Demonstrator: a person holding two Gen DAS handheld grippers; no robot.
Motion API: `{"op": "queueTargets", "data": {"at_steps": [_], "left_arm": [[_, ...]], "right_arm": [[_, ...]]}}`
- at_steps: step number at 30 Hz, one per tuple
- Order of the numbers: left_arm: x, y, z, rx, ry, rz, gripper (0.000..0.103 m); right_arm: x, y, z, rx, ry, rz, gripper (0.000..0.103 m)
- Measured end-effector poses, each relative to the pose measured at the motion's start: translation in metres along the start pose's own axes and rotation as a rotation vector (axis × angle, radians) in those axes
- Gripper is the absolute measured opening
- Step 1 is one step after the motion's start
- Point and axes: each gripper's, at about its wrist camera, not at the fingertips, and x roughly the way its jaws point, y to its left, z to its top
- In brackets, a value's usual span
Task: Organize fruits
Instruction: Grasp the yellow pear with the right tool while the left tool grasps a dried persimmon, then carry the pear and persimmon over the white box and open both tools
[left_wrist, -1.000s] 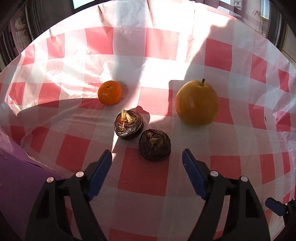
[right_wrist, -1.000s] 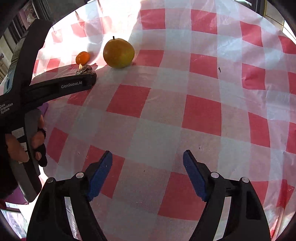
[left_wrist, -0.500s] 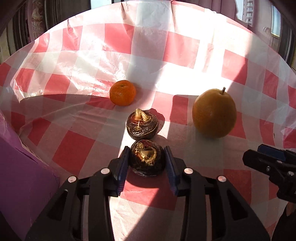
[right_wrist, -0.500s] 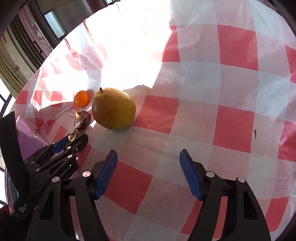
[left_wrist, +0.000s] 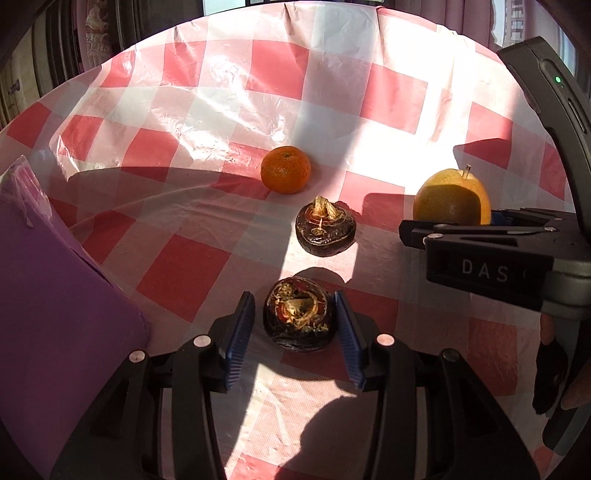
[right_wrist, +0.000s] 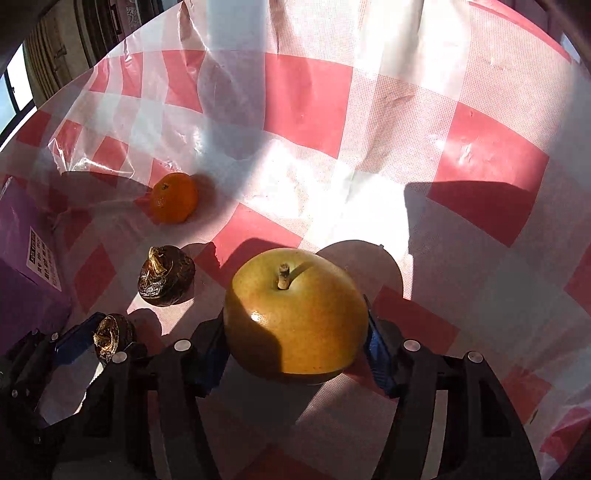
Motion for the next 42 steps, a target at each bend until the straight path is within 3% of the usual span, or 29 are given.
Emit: {"op": "queueTargets", "data": {"at_steps": [5, 7, 8, 12, 17, 23, 29, 33, 37, 42], "left_arm": [[-0.001, 0.004, 0.001, -0.007, 0.0, 0.0, 0.049], [-0.002, 0.005, 0.001, -0.001, -0.002, -0.007, 0.037], [-0.003, 0.005, 0.0, 0.007, 0.001, -0.015, 0.037], [-0.012, 0.007, -0.004, 0.03, 0.044, -0.083, 0.037], [-0.042, 0.007, -0.033, 0.071, 0.114, -0.17, 0.037], [-0.082, -0.002, -0.077, 0.227, 0.216, -0.292, 0.037], [-0.122, -0.017, -0.109, 0.467, 0.248, -0.44, 0.037], [-0.142, -0.025, -0.109, 0.559, 0.222, -0.524, 0.037], [-0.165, -0.023, -0.094, 0.57, 0.164, -0.598, 0.037], [-0.192, 0.002, -0.062, 0.486, 0.082, -0.663, 0.037]], "right_arm": [[-0.021, -0.01, -0.034, 0.044, -0.007, -0.027, 0.061], [-0.035, -0.016, -0.057, 0.096, -0.012, -0.042, 0.061], [-0.042, -0.018, -0.069, 0.118, -0.014, -0.054, 0.061], [-0.074, -0.02, -0.119, 0.198, -0.01, -0.103, 0.061], [-0.112, -0.016, -0.175, 0.26, 0.029, -0.133, 0.061], [-0.143, 0.006, -0.218, 0.334, 0.061, -0.148, 0.061], [-0.161, 0.023, -0.242, 0.42, 0.073, -0.18, 0.061], [-0.169, 0.035, -0.249, 0.472, 0.067, -0.199, 0.061], [-0.179, 0.05, -0.249, 0.483, 0.047, -0.227, 0.061], [-0.193, 0.073, -0.242, 0.477, 0.022, -0.243, 0.061]]}}
